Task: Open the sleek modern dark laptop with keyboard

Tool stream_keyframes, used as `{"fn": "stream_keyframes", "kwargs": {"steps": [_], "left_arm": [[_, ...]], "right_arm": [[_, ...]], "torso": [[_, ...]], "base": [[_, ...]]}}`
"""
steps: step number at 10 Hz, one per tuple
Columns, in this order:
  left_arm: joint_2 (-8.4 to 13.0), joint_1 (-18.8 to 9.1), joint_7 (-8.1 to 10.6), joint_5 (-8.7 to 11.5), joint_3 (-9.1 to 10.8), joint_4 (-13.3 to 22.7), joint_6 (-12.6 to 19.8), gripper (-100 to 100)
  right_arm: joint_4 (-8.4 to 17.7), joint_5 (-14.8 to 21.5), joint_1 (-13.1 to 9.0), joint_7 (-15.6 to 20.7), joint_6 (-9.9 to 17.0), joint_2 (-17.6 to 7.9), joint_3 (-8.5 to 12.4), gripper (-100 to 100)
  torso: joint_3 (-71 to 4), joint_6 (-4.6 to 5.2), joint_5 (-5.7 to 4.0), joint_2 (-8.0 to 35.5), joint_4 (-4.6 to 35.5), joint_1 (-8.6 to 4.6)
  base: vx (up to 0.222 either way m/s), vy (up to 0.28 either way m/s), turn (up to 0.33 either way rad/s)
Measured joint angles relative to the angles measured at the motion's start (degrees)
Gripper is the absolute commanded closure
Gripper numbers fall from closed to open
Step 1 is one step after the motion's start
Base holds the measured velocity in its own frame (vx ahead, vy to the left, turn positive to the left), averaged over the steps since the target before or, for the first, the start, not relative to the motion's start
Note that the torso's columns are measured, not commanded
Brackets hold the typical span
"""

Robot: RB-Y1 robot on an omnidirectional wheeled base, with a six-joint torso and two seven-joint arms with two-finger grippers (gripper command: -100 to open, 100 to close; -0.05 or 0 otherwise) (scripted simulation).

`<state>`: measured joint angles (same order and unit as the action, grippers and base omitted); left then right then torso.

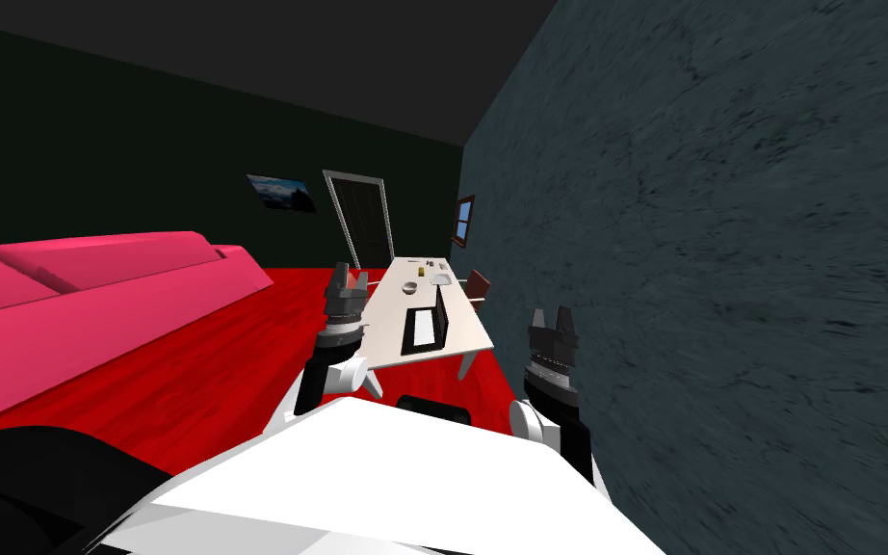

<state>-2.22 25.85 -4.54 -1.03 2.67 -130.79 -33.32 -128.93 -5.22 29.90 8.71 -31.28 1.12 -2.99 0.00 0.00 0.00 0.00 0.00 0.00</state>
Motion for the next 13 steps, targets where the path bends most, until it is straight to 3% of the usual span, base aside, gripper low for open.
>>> {"fn": "stream_keyframes", "kwargs": {"steps": [2, 9, 10, 13], "left_arm": [[0.0, 0.0, 0.0, 0.0, 0.0, 0.0, 0.0, 0], [0.0, 0.0, 0.0, 0.0, 0.0, 0.0, 0.0, 0], [0.0, 0.0, 0.0, 0.0, 0.0, 0.0, 0.0, -100], [4.7, 0.2, -0.02, -0.4, 0.11, -0.5, 2.0, -100]], "right_arm": [[0.0, 0.0, 0.0, 0.0, 0.0, 0.0, 0.0, 0], [0.0, 0.0, 0.0, 0.0, 0.0, 0.0, 0.0, 0], [0.0, 0.0, 0.0, 0.0, 0.0, 0.0, 0.0, 0], [0.0, 0.0, 0.0, 0.0, 0.0, 0.0, 0.0, 0]], "torso": [[-12.0, 0.0, 0.0, 6.0, 6.0, 0.0], [-70.7, 0.0, 0.0, 35.4, 35.4, 0.0], [-79.2, 0.0, 0.0, 39.6, 39.6, 0.0], [-84.4, 0.0, -0.05, 42.3, 42.2, -0.15]], "base": [[0.0, 0.0, 0.0], [0.0, 0.0, 0.0], [-0.02, -0.032, 0.056], [-0.048, -0.091, 0.081]]}}
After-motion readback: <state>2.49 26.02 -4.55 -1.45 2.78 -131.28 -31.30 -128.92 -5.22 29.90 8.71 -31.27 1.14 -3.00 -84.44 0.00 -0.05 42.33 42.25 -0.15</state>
